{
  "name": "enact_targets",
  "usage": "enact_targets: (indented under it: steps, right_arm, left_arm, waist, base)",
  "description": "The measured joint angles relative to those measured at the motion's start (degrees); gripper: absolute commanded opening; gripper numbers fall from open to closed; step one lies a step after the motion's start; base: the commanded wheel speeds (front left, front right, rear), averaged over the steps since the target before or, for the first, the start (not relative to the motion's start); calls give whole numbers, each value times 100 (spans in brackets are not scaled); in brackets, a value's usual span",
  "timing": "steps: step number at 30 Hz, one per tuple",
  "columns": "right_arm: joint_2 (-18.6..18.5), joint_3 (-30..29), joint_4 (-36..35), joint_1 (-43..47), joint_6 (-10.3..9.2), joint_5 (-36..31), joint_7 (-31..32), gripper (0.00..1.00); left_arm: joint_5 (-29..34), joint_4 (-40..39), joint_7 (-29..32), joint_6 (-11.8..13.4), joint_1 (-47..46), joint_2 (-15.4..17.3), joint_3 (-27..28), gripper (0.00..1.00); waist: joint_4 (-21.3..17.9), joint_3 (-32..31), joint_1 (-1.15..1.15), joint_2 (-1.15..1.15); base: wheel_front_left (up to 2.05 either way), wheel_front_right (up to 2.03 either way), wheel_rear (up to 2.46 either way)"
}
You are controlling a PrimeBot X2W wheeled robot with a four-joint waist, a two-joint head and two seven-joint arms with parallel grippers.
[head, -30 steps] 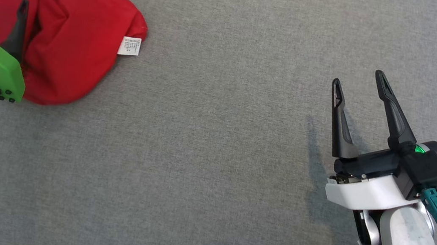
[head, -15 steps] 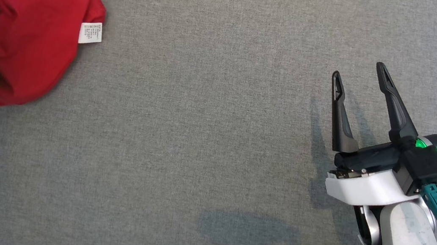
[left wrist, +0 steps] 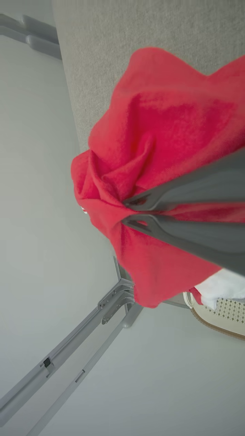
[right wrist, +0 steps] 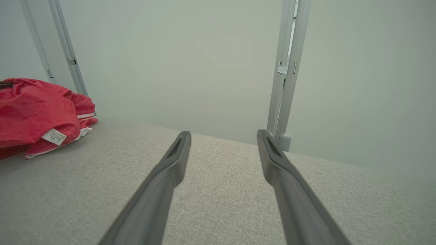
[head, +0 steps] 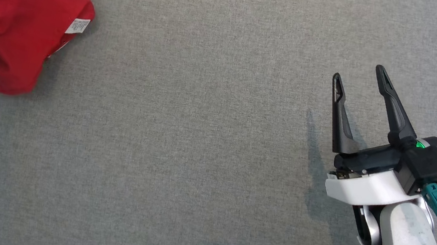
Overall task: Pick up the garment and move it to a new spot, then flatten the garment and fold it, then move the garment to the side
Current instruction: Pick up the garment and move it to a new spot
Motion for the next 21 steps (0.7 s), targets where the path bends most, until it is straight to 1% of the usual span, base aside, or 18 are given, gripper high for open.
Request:
enact_targets:
  steps: [4,10,16,17,21]
  right_arm:
    - [0,-38,30,66,0,59,0,100]
    - [-1,-212,99,255,0,204,0,100]
    - [-1,-377,135,459,0,328,0,100]
    - [-2,-423,153,515,0,365,0,100]
    - [0,-497,148,558,0,424,0,100]
  left_arm:
    - [51,-155,-64,22,-51,14,-51,0]
    - [109,-709,-189,45,-197,-20,-154,0]
    - [137,-1524,-131,74,-205,-155,-308,0]
    - [131,-1816,-57,93,-154,-200,-365,0]
    - [75,-2405,104,179,64,-344,-470,0]
  waist:
    - [-1,-156,0,0]
    - [-13,-554,0,0]
    - [-64,-945,0,0]
    - [-102,-1055,0,0]
    - [-256,-1196,0,0]
  base:
    - [0,0,0]
    - [0,0,0]
    - [0,0,0]
    - [0,0,0]
    - [0,0,0]
